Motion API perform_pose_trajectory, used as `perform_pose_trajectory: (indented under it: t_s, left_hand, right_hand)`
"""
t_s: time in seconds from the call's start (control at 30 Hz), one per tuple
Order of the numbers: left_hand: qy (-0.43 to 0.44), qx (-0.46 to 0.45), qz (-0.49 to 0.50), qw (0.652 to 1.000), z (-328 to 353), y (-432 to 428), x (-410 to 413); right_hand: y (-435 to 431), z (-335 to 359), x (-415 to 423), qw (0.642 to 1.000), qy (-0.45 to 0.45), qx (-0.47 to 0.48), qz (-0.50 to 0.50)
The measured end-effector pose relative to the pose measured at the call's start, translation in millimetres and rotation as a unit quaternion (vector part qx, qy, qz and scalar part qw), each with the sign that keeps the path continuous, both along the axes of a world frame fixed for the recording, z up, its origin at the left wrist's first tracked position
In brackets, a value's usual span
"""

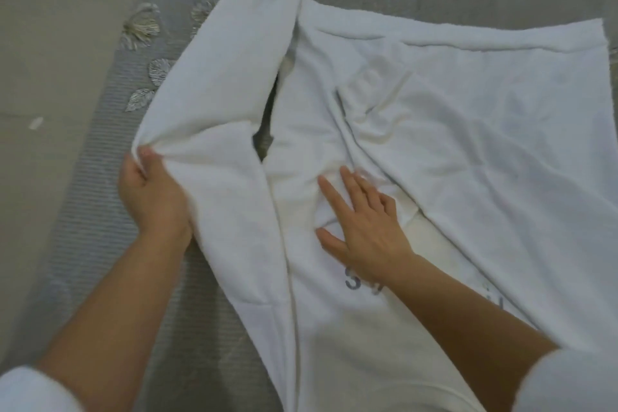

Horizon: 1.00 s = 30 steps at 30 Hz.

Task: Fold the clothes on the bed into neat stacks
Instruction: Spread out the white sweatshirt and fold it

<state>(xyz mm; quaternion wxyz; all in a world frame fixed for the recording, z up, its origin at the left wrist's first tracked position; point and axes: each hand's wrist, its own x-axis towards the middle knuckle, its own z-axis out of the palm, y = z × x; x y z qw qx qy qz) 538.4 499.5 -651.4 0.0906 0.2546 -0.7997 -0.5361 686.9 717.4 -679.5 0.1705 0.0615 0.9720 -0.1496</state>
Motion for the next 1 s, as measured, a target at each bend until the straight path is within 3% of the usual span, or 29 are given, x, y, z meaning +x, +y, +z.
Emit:
perform_pose_trajectory:
  t_s: [0.13,0.27,0.3,0.37,0.4,0.47,0.53,0.6,0.63,0.67,0.73,0.8,0.83,0.9,0.93,1.0]
  left_hand:
    - [-0.094,0.046,0.046,0.993,-11.2,-43.6,25.6]
    - [-0.113,0.056,0.037,0.991,-9.4,-53.9,17.8]
    - [-0.102,0.007,0.03,0.994,-7.8,-54.5,14.5]
    - [-0.025,-0.174,-0.043,0.984,1.4,-50.0,11.0]
    - [0.031,-0.248,-0.114,0.962,6.5,-44.9,11.5]
    - [0.073,-0.303,-0.259,0.914,12.7,-27.5,13.1]
    - [-0.032,-0.345,-0.338,0.875,12.2,-7.3,13.4]
    - [-0.145,-0.404,-0.356,0.83,9.7,6.6,9.9]
    - [-0.147,-0.405,-0.355,0.83,11.3,7.8,6.3]
    - [-0.115,-0.376,-0.345,0.852,13.8,4.5,2.2]
    - [-0.068,-0.251,-0.312,0.914,17.8,-12.2,-2.4]
    - [-0.07,-0.029,-0.23,0.97,26.7,-34.6,1.9]
    - [-0.081,0.092,-0.186,0.975,31.5,-44.8,5.9]
    - [-0.116,0.274,-0.131,0.946,35.2,-62.8,15.3]
    - [-0.129,0.321,-0.12,0.93,35.6,-70.1,18.2]
    - [-0.142,0.357,-0.113,0.916,37.5,-78.5,21.4]
  right_hand:
    - [-6.2,5.7,-11.2,0.999,-0.027,0.027,0.017]
    - [-22.0,5.1,-12.1,0.994,-0.022,0.045,0.093]
    - [-26.5,4.5,-11.4,0.994,-0.031,0.038,0.1]
    - [-34.0,6.7,-14.3,0.996,-0.026,0.018,0.085]
    - [-37.5,8.9,-17.4,0.996,-0.015,0.008,0.091]
    - [-46.3,15.5,-24.0,0.989,0.01,-0.018,0.144]
    - [-57.0,23.1,-28.1,0.975,0.015,-0.041,0.216]
    - [-64.1,28.8,-29.9,0.961,0.019,-0.043,0.273]
    - [-64.8,31.3,-30.9,0.961,0.026,-0.061,0.269]
    - [-64.2,34.3,-33.9,0.968,0.031,-0.098,0.228]
    - [-61.9,40.8,-49.2,0.978,0.037,-0.199,0.057]
    - [-62.8,49.9,-77.8,0.942,0.05,-0.301,-0.141]
    - [-64.5,53.9,-95.4,0.899,0.033,-0.372,-0.229]
    - [-72.6,59.7,-131.5,0.79,-0.046,-0.502,-0.349]
    - [-77.9,61.8,-146.8,0.755,-0.086,-0.532,-0.373]
    - [-90.2,61.3,-170.7,0.727,-0.129,-0.554,-0.384]
